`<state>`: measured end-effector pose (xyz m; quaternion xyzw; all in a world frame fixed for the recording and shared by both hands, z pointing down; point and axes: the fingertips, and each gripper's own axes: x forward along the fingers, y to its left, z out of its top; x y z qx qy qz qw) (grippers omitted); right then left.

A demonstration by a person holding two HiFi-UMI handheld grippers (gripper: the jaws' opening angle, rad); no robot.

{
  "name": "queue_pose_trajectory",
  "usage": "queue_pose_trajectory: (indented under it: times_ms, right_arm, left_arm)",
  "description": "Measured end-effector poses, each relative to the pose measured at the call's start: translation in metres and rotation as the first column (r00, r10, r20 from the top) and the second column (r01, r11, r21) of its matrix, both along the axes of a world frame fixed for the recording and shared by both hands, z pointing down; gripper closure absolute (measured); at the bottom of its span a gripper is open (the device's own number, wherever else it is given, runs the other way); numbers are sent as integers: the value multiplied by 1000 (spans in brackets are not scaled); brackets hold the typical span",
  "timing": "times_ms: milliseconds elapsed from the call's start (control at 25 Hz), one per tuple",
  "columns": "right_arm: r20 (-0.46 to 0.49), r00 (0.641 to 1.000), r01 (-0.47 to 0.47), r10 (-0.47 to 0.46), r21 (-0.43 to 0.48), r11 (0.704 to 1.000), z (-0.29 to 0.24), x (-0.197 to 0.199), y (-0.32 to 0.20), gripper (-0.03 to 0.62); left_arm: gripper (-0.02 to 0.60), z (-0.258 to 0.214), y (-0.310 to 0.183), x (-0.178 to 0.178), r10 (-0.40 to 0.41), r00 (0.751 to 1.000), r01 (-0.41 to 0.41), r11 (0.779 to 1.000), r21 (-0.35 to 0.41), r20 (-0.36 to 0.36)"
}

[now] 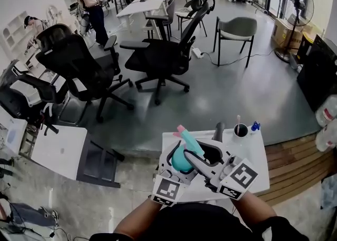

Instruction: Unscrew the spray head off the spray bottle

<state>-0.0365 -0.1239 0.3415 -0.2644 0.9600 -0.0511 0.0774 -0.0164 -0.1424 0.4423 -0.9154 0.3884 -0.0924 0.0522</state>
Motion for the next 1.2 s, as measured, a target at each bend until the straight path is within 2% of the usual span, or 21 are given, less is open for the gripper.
queue_pose_trajectory:
  times_ms: [200, 320, 400, 480, 560, 640, 680, 720, 760, 800, 920, 1000, 1120, 1200]
  right_arm:
    - [-27, 998, 51, -50, 21, 998, -2, 2, 5, 457]
    - [-26, 993, 115, -114, 24, 993, -4, 3, 12, 457]
    - [-23, 983, 185, -184, 37, 982, -9, 3, 22, 457]
    - [-27, 963, 270, -269, 60, 961, -14, 4, 34, 457]
    - [-22, 927, 375, -375, 78, 924, -19, 9, 47, 457]
    - [0, 876, 481, -483, 75, 873, -23, 13, 62, 457]
    - [15, 854, 518, -520, 67, 853, -25, 14, 67, 457]
    - [27, 843, 535, -538, 71, 842, -25, 15, 68, 457]
    - [38, 843, 532, -536, 84, 843, -24, 17, 65, 456]
    - [54, 855, 511, -517, 95, 855, -23, 19, 58, 454]
    - [78, 924, 368, -376, 100, 925, -17, 20, 35, 445]
    - [44, 960, 271, -277, 112, 956, -12, 20, 25, 401]
    - [-32, 988, 156, -153, 138, 978, -7, 19, 18, 376]
    - [-93, 994, 67, -52, 166, 984, -2, 16, 12, 376]
  left_arm:
    - [145, 0, 9, 7, 120, 993, -120, 993, -16, -18]
    - [144, -3, 25, 15, 258, 962, -263, 963, -52, -86]
    - [146, -15, 40, 23, 352, 922, -367, 927, -76, -162]
    - [146, -21, 54, 27, 456, 874, -472, 879, -66, -171]
    - [146, -24, 71, 31, 567, 810, -579, 813, -52, -153]
    - [145, -35, 87, 36, 636, 748, -655, 754, -57, -189]
    - [146, -38, 92, 38, 654, 730, -676, 734, -63, -199]
    - [146, -39, 94, 39, 658, 724, -682, 728, -72, -205]
    - [144, -38, 92, 39, 648, 732, -673, 735, -81, -211]
    - [145, -36, 87, 40, 625, 750, -653, 752, -92, -217]
    - [146, -22, 61, 35, 513, 833, -542, 832, -119, -206]
    - [144, -8, 42, 27, 424, 890, -447, 885, -132, -167]
    - [144, 7, 18, 13, 260, 959, -276, 945, -173, -109]
    - [146, 13, 8, 6, 171, 982, -184, 965, -188, -81]
